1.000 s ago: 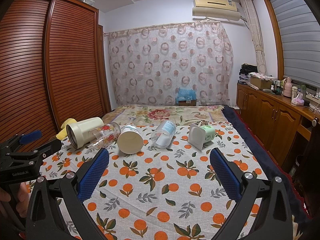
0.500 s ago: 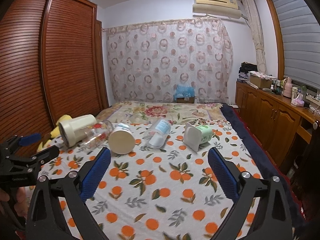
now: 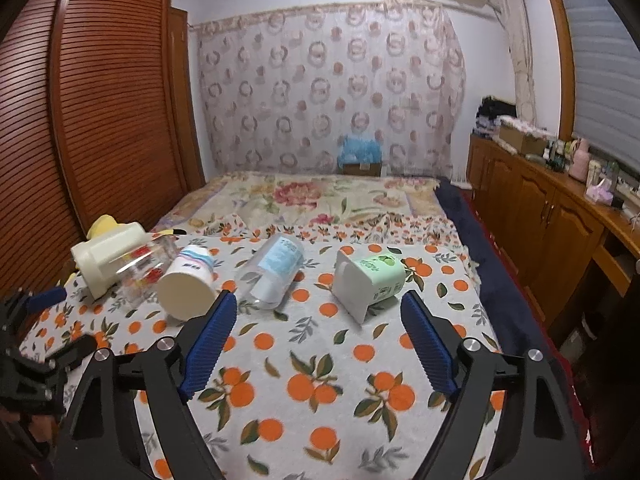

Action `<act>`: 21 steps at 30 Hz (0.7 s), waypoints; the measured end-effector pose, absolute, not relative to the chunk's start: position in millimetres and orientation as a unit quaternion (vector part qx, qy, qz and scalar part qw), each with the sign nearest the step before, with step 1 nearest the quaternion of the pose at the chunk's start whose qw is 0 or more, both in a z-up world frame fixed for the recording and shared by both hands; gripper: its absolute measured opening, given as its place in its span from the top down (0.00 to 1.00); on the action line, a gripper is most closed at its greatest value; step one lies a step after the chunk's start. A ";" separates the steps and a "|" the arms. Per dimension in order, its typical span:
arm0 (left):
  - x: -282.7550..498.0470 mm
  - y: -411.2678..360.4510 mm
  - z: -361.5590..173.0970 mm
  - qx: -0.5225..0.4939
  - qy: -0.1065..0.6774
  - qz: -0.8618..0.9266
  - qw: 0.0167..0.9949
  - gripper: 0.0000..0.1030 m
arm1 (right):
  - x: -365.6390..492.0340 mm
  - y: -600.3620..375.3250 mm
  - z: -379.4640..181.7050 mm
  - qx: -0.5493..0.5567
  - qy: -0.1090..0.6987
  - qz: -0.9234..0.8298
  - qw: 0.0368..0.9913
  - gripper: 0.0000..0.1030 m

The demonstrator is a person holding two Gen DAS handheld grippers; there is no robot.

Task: Flip cup upside down
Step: 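Move the right gripper toward the green lime-print cup and straddle it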

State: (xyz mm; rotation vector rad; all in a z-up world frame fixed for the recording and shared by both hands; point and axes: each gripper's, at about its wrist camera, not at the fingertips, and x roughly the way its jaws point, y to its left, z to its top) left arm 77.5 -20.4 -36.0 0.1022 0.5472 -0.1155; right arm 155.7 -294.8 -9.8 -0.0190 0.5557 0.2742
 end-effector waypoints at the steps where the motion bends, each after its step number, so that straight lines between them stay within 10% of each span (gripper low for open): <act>1: 81.0 -21.7 -37.0 0.051 0.273 -0.060 0.959 0.07 | 164.1 -296.1 -9.8 -0.008 0.281 0.134 0.950 0.20; 21: 138.4 -49.5 -51.3 0.046 0.318 -0.102 0.942 0.07 | 319.5 -318.3 -42.4 0.072 0.431 0.081 0.896 0.33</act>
